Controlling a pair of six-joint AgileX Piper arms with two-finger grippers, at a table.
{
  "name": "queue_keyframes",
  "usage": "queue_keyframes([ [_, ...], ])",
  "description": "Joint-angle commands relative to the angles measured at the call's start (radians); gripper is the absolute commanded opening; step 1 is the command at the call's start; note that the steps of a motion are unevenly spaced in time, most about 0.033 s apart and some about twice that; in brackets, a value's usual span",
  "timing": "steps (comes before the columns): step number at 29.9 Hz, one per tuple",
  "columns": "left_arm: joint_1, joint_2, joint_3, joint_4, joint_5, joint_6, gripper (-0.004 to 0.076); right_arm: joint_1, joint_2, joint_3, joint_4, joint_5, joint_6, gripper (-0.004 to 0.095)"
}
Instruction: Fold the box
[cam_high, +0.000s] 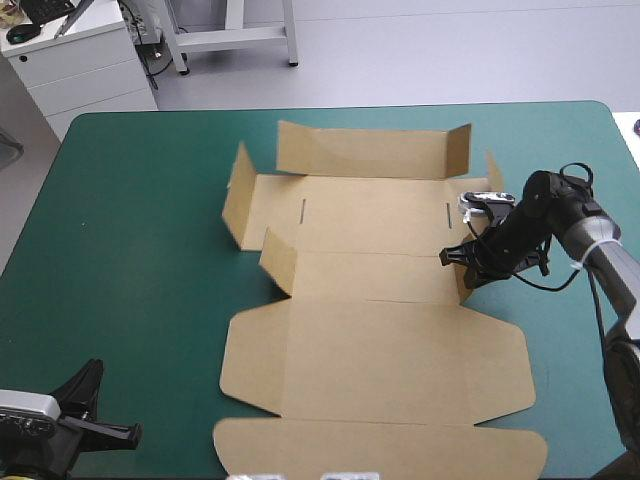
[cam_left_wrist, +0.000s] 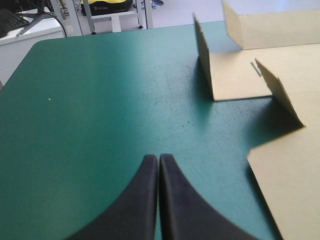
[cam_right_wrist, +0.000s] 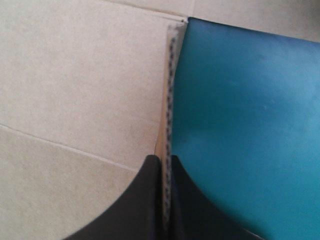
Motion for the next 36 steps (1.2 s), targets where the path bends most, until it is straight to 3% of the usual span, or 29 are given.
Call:
queue_keyframes([
  [1,0.000,0.004,-0.020,-0.006,-0.076,-0.007,-0.0010,0.004,0.037,-0.119,0.034,0.041,-0.154,-0.0014],
  [4,0.000,0.004,-0.020,-0.006,-0.076,-0.007,-0.0010,0.015,0.100,-0.236,0.020,0.118,-0.328,-0.0014],
  [8,0.000,0.004,-0.020,-0.006,-0.076,-0.007,-0.0010,0.065,0.171,-0.402,-0.066,0.116,-0.457,-0.0015],
  [14,0.000,0.004,-0.020,-0.006,-0.076,-0.007,-0.0010,0.179,0.269,-0.608,-0.094,0.116,-0.645,-0.0015],
  [26,0.000,0.004,-0.020,-0.006,-0.076,-0.007,-0.0010,0.353,0.350,-0.697,-0.198,0.071,-1.117,-0.0020],
  [36,0.000,0.004,-0.020,-0.006,-0.076,-0.007,-0.0010,0.362,0.354,-0.697,-0.172,-0.106,-1.152,-0.0020],
])
